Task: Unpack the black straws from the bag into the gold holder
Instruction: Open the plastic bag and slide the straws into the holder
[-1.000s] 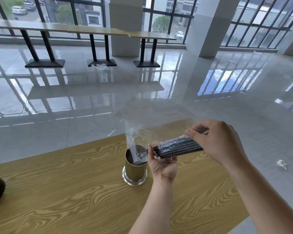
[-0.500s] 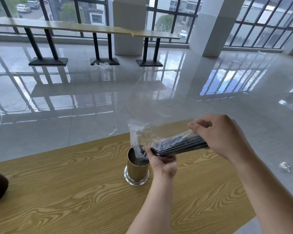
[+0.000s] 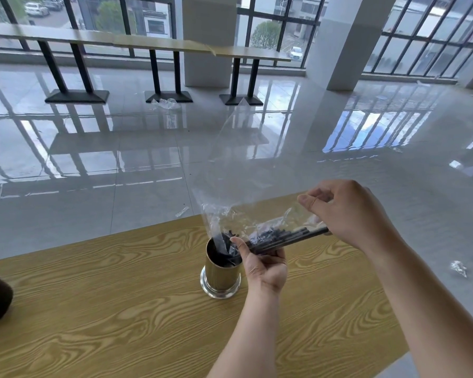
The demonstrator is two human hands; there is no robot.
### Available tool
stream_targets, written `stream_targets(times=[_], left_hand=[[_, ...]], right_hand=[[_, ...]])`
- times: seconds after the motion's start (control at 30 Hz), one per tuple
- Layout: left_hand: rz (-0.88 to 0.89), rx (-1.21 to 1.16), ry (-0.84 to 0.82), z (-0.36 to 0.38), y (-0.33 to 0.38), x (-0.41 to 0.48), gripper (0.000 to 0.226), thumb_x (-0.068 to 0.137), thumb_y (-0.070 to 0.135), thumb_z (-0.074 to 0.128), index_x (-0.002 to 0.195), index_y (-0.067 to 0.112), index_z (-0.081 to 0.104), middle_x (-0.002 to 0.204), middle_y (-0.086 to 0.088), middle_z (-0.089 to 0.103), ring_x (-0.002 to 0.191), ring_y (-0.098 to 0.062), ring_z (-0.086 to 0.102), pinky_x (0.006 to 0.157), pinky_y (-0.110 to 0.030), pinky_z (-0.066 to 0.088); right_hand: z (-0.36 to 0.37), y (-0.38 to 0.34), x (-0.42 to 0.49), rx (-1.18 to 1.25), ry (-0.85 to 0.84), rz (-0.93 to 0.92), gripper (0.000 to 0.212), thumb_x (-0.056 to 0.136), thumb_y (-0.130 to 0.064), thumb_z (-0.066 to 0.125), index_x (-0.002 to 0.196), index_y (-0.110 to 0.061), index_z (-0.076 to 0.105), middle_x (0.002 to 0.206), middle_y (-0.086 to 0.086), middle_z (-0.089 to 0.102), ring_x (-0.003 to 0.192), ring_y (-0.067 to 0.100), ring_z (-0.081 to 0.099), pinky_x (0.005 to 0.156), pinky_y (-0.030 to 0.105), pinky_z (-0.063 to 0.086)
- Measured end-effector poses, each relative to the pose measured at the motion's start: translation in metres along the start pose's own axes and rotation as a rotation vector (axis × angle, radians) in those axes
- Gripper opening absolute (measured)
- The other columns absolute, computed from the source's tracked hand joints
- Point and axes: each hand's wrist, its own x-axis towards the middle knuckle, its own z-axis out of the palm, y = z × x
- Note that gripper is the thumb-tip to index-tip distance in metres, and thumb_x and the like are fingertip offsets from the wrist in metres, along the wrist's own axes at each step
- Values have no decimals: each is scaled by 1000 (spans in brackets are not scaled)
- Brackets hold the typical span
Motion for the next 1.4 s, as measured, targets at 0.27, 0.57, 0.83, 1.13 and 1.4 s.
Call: stream_targets(times=[0.27, 0.57, 0.83, 1.13, 1.4], left_hand=[[66, 66, -35, -2, 13, 1, 67, 61, 60, 74, 103, 8, 72, 105, -14, 72, 96, -29, 68, 63, -35, 64], [32, 84, -71, -5, 22, 3, 38, 81, 42, 75, 94, 7, 71, 81, -14, 76, 64, -27, 75, 50, -32, 61], [90, 105, -59, -10, 28, 1, 36, 74, 40, 79, 99, 14, 72, 88, -10, 77, 74, -25, 73, 62, -32, 62], [78, 112, -23, -7, 28, -3, 41, 81, 37, 74, 111, 10, 68, 97, -9, 71, 79, -21, 69, 52, -30, 60], [105, 126, 17, -11, 31, -7, 64, 73, 58, 76, 115, 10, 66, 87, -14, 76, 81, -27, 71, 77, -35, 59]], right_hand=[[4, 1, 5, 33, -34, -13, 30, 80, -57, 74, 97, -32, 73, 86, -15, 71, 80, 13, 69, 72, 32, 52], [29, 13, -8, 682, -18, -81, 28, 78, -34, 83, 104, -31, 74, 96, -5, 80, 90, 12, 76, 80, 40, 63], [40, 22, -6, 566, 163, -69, 23, 85, -36, 78, 106, -31, 72, 94, -9, 78, 86, 7, 75, 75, 47, 64], [72, 22, -35, 875, -127, 86, 45, 78, -48, 77, 112, -21, 71, 102, -4, 77, 106, 22, 71, 84, 41, 62], [81, 9, -26, 815, -69, 12, 15, 97, -17, 65, 94, -18, 79, 93, 0, 79, 91, 21, 75, 68, 31, 63]])
